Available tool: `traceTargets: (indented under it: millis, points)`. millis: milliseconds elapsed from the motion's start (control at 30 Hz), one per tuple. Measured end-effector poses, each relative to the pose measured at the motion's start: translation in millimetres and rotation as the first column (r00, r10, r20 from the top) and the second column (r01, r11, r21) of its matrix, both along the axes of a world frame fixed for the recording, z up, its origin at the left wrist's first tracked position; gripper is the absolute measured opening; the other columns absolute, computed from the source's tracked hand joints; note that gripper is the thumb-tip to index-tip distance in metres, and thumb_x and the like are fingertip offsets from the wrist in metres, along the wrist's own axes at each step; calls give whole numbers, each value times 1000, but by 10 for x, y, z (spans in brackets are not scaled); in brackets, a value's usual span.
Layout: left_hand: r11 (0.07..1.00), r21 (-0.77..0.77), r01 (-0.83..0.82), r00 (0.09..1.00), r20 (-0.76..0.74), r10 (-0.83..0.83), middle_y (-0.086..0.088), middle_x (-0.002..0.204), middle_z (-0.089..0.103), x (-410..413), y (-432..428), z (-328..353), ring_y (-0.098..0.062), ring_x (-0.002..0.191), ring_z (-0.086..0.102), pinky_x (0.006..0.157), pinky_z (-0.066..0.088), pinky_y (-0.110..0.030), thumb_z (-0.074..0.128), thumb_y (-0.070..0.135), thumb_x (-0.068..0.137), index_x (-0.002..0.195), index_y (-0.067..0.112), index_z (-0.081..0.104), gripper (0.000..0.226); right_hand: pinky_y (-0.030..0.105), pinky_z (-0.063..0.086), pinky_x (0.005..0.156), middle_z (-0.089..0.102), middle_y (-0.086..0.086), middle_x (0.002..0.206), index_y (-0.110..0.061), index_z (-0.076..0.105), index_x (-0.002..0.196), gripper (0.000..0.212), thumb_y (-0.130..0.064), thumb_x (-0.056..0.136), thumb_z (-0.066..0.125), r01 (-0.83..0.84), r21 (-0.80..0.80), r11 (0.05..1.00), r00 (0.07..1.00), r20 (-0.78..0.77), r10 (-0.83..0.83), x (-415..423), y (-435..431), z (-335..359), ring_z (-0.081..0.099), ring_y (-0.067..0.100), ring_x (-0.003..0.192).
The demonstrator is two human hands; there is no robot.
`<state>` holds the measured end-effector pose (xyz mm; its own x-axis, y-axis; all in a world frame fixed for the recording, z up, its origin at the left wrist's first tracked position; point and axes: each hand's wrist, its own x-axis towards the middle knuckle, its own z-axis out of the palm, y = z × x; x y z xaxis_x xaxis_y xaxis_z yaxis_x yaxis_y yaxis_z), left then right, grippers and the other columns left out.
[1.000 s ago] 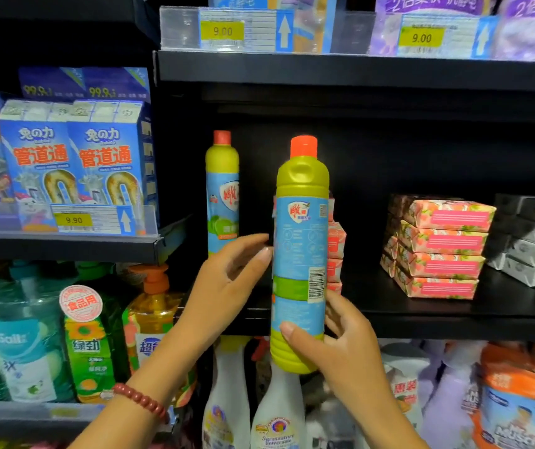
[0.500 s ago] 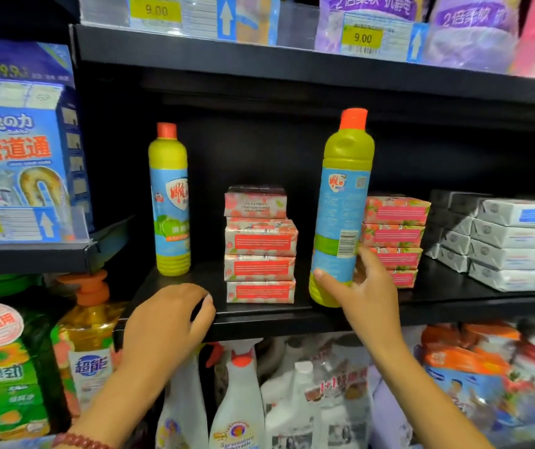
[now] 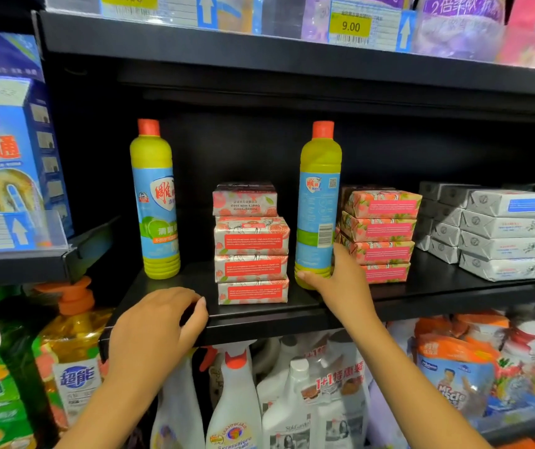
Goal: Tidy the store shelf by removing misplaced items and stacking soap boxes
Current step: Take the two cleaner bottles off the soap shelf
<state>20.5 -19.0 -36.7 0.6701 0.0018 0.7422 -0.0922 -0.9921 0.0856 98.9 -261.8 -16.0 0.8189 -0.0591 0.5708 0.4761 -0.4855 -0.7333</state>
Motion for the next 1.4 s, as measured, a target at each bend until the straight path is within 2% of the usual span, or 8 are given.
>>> traceTargets:
  millis: [100, 267, 400, 500, 633, 800, 1133, 1400]
  points:
    - [1000, 8, 2, 1000, -10, -2, 11, 72, 69, -11, -10, 14, -10, 64, 65, 51, 21, -5, 39, 43, 84, 74, 25, 72, 38, 28, 48, 80, 64, -1, 105, -16, 55, 116, 47, -18, 75, 78, 33, -23, 999, 999, -21, -33, 52, 18, -14, 60, 16, 95]
    - [1000, -11, 15, 1000, -21, -15, 9, 73, 70, -29, -5, 21, -12, 64, 66, 51, 21, -6, 48, 40, 83, 75, 23, 73, 31, 19, 46, 77, 62, 0, 112, -14, 53, 119, 45, -18, 79, 73, 69, -32, 997, 998, 7, -69, -81, 2, 8, 58, 12, 99]
    - [999, -41, 19, 999, -37, -20, 10, 72, 69, -32, -3, 27, -10, 65, 64, 49, 23, -8, 36, 44, 84, 76, 25, 72, 42, 19, 44, 94, 56, 1, 124, -11, 51, 128, 47, -16, 85, 67, 173, 40, 984, 931, 319, -176, -476, 98, -1, 53, 12, 112]
    - [996, -89, 30, 998, -44, -34, 8, 79, 70, -35, 18, 18, -11, 72, 63, 49, 29, -15, 46, 41, 88, 84, 23, 73, 32, 10, 39, 95, 58, -3, 115, -9, 58, 119, 37, -24, 85, 62, 40, -112, 993, 870, 493, 20, -714, 343, -27, 52, 7, 108]
    - [931, -359, 59, 998, 38, -49, 4, 104, 68, -44, 51, 79, -15, 95, 62, 71, 39, -22, 60, 33, 89, 112, 18, 68, 28, 20, 49, 84, 65, -6, 108, -17, 62, 111, 36, -39, 85, 52, -97, -399, 912, 869, 413, 273, -710, 697, -197, 58, 9, 101]
    - [796, -585, 152, 987, 126, -97, 4, 122, 57, 98, 177, 272, -4, 103, 50, 81, 38, -20, 62, 33, 88, 131, 15, 50, 48, 20, 52, 67, 68, -9, 95, -21, 68, 99, 33, -38, 71, 63, 18, -562, 827, 848, 447, 285, -582, 975, -366, 65, 11, 86]
    - [697, -708, 116, 986, 169, 8, -15, 127, 48, 883, 260, 656, -26, 110, 54, 86, 49, -31, 73, 36, 79, 142, 8, 30, 81, 15, 49, 62, 68, -16, 88, -26, 71, 89, 27, -37, 65, 66, 31, -510, 860, 859, 453, 237, -536, 1025, -413, 63, 5, 80]
    - [680, -729, 82, 985, 164, 56, -19, 122, 47, 1055, 279, 638, -31, 110, 52, 90, 49, -42, 68, 37, 84, 129, 3, 42, 63, 16, 48, 60, 67, -15, 88, -26, 69, 90, 27, -37, 66, 65, 20, -516, 856, 870, 431, 240, -549, 1030, -389, 63, 6, 78]
